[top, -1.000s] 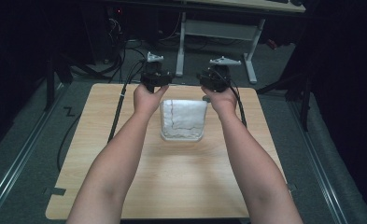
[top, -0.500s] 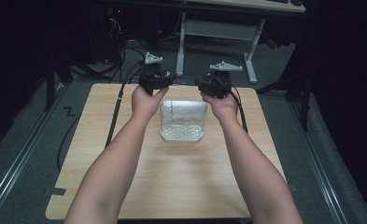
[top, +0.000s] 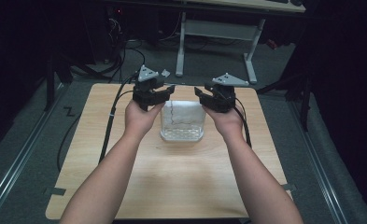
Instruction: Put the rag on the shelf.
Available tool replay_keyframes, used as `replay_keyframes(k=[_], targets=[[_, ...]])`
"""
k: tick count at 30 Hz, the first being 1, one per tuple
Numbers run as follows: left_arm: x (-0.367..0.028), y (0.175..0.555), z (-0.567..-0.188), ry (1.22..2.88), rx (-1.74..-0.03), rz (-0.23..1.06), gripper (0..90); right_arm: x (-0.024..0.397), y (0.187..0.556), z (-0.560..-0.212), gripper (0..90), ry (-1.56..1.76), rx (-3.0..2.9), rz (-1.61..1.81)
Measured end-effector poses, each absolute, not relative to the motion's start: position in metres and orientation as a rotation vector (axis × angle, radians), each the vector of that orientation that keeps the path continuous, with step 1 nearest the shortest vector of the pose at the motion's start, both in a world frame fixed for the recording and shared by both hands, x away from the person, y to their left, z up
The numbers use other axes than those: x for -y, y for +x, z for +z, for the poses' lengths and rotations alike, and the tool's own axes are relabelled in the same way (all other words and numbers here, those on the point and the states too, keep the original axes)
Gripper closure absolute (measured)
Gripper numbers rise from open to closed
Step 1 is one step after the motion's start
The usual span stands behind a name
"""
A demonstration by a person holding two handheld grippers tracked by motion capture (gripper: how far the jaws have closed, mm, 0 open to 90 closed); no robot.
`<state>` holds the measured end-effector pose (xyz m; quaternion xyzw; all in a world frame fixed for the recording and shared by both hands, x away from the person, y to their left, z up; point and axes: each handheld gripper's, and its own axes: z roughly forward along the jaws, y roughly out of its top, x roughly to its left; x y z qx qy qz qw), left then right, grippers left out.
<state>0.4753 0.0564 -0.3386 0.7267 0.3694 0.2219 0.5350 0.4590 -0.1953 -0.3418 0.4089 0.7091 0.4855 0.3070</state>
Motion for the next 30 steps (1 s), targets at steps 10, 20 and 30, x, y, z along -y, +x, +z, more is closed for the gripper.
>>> replay_keyframes(k=[10,20,30], targets=[[-0.078,0.436,-0.369,1.749,-0.885,0.510,51.0,0.209,0.419,-0.356,52.4,1.038,-1.899,1.240],[-0.097,0.409,-0.411,1.779,-0.895,0.497,52.5,0.214,0.395,-0.386,51.1,1.015,-1.937,1.193],[-0.111,0.384,-0.456,1.834,-0.914,0.449,52.3,0.214,0.374,-0.431,50.5,1.021,-1.990,1.158]])
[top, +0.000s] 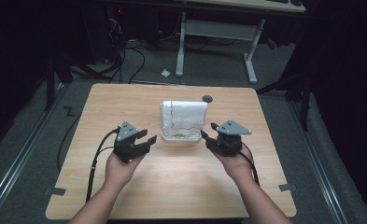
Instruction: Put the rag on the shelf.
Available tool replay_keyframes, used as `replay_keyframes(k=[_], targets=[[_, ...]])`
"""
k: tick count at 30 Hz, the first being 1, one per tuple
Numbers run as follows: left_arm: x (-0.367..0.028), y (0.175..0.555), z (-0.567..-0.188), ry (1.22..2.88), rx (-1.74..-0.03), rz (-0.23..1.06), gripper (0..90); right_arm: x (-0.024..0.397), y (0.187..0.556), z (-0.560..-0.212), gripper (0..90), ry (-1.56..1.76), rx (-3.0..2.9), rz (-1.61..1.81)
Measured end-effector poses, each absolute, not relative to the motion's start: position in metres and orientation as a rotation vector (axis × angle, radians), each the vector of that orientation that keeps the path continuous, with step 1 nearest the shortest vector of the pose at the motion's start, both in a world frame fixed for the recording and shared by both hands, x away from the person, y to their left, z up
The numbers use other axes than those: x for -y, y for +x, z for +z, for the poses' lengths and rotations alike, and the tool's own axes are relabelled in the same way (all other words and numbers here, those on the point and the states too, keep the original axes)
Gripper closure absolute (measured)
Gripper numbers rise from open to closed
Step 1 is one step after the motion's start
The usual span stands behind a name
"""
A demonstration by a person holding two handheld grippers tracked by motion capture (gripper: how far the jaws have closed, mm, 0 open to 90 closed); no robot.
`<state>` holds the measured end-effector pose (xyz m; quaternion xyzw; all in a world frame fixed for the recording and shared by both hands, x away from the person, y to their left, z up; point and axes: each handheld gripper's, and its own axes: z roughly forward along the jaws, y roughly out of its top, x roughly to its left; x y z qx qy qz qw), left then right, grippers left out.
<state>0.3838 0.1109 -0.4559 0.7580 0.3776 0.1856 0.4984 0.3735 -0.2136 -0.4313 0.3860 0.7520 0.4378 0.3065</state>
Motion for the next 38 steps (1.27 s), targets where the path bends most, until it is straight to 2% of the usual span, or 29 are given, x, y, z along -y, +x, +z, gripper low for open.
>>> replay_keyframes(k=[6,16,21,25,28,38], targets=[[-0.112,0.368,-0.484,1.900,-0.914,0.411,52.3,0.212,0.357,-0.466,50.4,1.057,-2.027,1.160],[-0.116,0.343,-0.519,2.004,-0.946,0.354,52.2,0.214,0.334,-0.504,50.0,1.071,-2.092,1.118],[-0.113,0.328,-0.526,2.075,-0.892,0.393,51.4,0.222,0.317,-0.521,50.7,1.077,-2.111,1.117],[-0.116,0.329,-0.516,2.060,-0.885,0.387,49.5,0.231,0.319,-0.523,50.6,1.114,-2.127,1.123],[-0.124,0.335,-0.519,2.024,-0.933,0.330,49.8,0.234,0.325,-0.527,50.4,1.161,-2.128,1.122],[-0.125,0.336,-0.523,2.041,-0.932,0.315,49.6,0.229,0.327,-0.531,50.3,1.132,-2.151,1.089]])
